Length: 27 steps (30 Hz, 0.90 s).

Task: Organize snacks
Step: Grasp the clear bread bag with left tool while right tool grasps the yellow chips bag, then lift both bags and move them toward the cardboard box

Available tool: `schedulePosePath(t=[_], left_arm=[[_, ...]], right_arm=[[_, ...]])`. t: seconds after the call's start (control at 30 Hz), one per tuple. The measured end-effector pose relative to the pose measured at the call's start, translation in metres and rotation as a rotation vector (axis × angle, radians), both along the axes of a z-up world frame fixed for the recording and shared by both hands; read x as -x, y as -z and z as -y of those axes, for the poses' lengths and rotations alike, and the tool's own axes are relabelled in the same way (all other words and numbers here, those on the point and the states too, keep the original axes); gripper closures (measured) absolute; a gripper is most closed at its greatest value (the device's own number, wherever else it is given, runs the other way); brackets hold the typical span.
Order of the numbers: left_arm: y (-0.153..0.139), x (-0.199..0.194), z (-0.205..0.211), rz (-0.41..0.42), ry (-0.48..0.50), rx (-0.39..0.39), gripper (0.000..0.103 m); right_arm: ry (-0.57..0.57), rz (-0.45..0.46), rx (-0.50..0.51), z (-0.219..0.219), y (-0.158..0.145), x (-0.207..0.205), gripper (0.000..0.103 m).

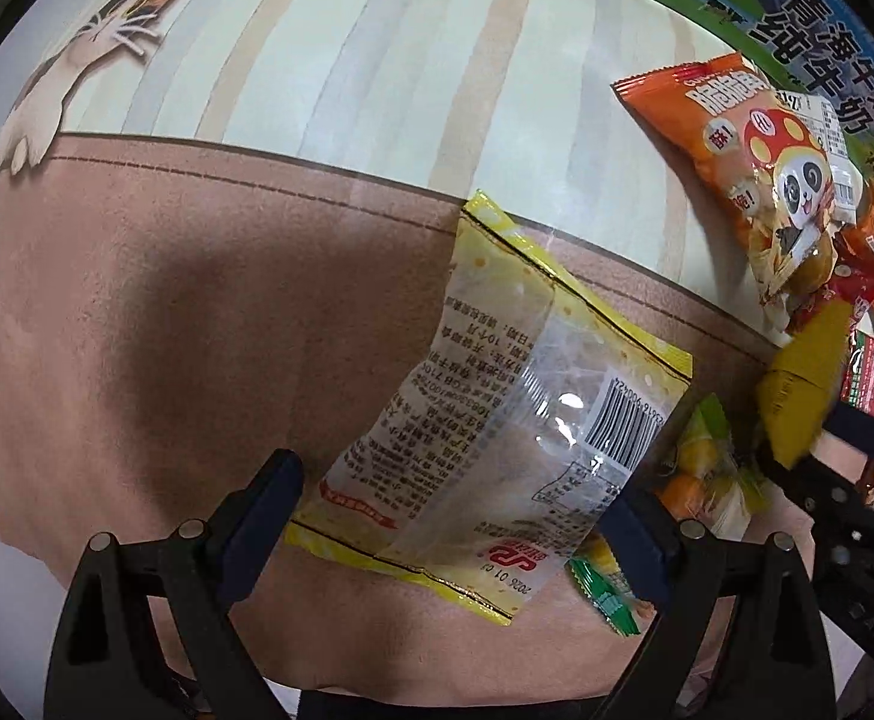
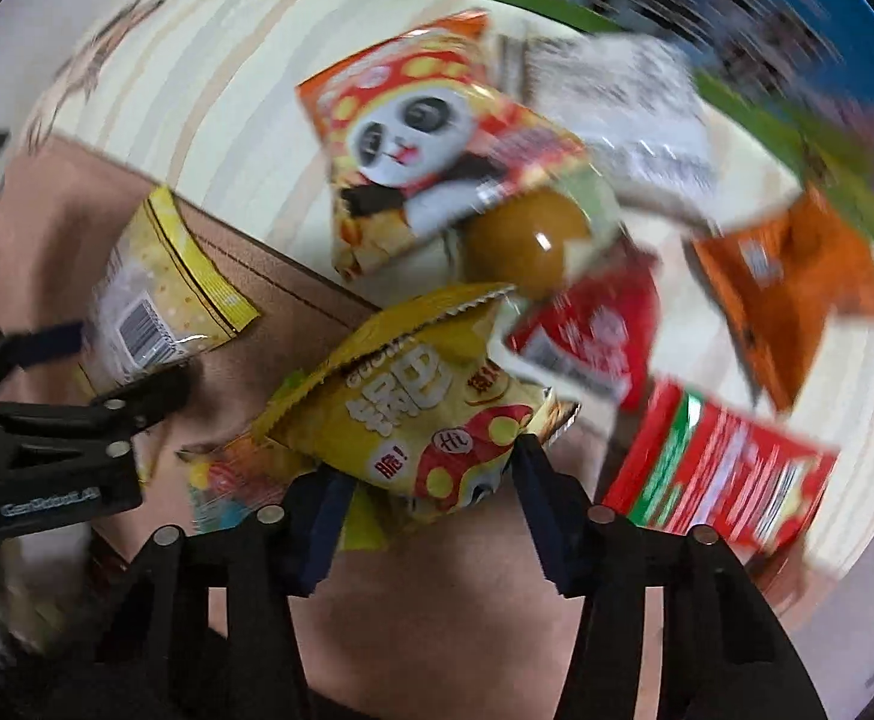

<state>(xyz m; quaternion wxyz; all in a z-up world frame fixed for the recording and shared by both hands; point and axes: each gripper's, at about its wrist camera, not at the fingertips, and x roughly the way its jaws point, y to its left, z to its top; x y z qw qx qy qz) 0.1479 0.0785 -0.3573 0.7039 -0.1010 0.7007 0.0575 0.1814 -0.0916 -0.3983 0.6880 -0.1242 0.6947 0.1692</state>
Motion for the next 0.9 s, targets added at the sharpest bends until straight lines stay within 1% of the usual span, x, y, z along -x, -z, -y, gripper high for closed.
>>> schedulePosePath(t=[0.03, 0.07, 0.1, 0.17, 0.23, 0.27, 0.3, 0.33, 0.37, 0.4, 0.43, 0.47, 0.57, 0.6, 0.63, 0.67, 0.7, 0.73, 0.77, 0.8, 0.83, 0.87, 0.9], left_arm=[[0.001, 0.000, 0.002, -0.001, 0.007, -0.002, 0.008], [0.000, -0.001, 0.004, -0.002, 0.011, -0.006, 0.009], [0.003, -0.003, 0.008, -0.002, 0.017, -0.010, 0.009], [0.006, -0.004, 0.013, -0.004, 0.033, -0.021, 0.009], [0.008, -0.004, 0.016, -0.002, 0.049, -0.041, 0.009], [0.009, -0.003, 0.016, -0.002, 0.052, -0.046, 0.009], [0.010, -0.003, 0.016, -0.005, 0.052, -0.046, 0.009], [0.011, -0.003, 0.017, -0.007, 0.051, -0.045, 0.009], [0.012, -0.003, 0.018, -0.008, 0.051, -0.044, 0.009], [0.012, -0.003, 0.017, -0.007, 0.051, -0.044, 0.009], [0.012, -0.003, 0.017, -0.004, 0.050, -0.043, 0.008], [0.011, -0.004, 0.018, -0.001, 0.048, -0.041, 0.009], [0.009, -0.004, 0.014, 0.010, 0.043, -0.028, 0.008], [0.008, -0.004, 0.015, 0.015, 0.042, -0.022, 0.008], [0.008, -0.004, 0.015, 0.018, 0.041, -0.016, 0.008], [0.008, -0.005, 0.016, 0.020, 0.041, -0.012, 0.008], [0.008, -0.006, 0.017, 0.022, 0.044, -0.008, 0.008], [0.009, -0.006, 0.020, 0.021, 0.051, -0.005, 0.008], [0.009, -0.010, 0.021, 0.020, 0.057, -0.004, 0.008], [0.010, -0.012, 0.024, 0.021, 0.068, -0.006, 0.008], [0.011, -0.015, 0.029, 0.022, 0.075, -0.010, 0.008], [0.011, -0.018, 0.033, 0.023, 0.084, -0.015, 0.008], [0.012, -0.020, 0.036, 0.026, 0.096, -0.023, 0.008]], right_arm=[[0.006, -0.003, -0.016, 0.003, 0.001, 0.000, 0.047], [0.003, -0.005, -0.020, 0.006, 0.004, 0.000, 0.043], [-0.008, -0.009, -0.023, 0.009, 0.009, -0.002, 0.042], [-0.043, 0.018, -0.005, 0.002, 0.015, -0.005, 0.038], [-0.083, 0.046, 0.031, -0.005, 0.022, -0.004, 0.037], [-0.091, 0.044, 0.047, -0.008, 0.026, -0.006, 0.037], [-0.075, 0.041, 0.049, -0.007, 0.028, -0.007, 0.037], [-0.044, 0.038, 0.044, -0.006, 0.028, -0.009, 0.040], [0.003, 0.027, 0.024, -0.002, 0.026, -0.010, 0.045], [0.050, 0.013, -0.005, 0.005, 0.022, -0.011, 0.048], [0.116, -0.003, -0.040, 0.016, 0.017, -0.012, 0.053], [0.153, -0.013, -0.061, 0.025, 0.014, -0.011, 0.054], [0.355, -0.083, -0.174, 0.069, 0.000, -0.008, 0.054], [0.390, -0.105, -0.203, 0.078, -0.002, -0.006, 0.054], [0.394, -0.131, -0.227, 0.085, -0.005, -0.002, 0.054], [0.389, -0.136, -0.228, 0.091, -0.007, 0.000, 0.054], [0.385, -0.133, -0.205, 0.099, -0.009, 0.002, 0.054], [0.408, -0.148, -0.182, 0.107, -0.008, 0.005, 0.054], [0.451, -0.185, -0.182, 0.114, -0.011, 0.006, 0.051], [0.475, -0.229, -0.188, 0.118, -0.006, 0.006, 0.043], [0.484, -0.281, -0.204, 0.120, -0.001, 0.006, 0.021], [0.479, -0.289, -0.217, 0.125, 0.003, 0.008, 0.013], [0.453, -0.265, -0.224, 0.126, -0.001, 0.009, 0.013]])
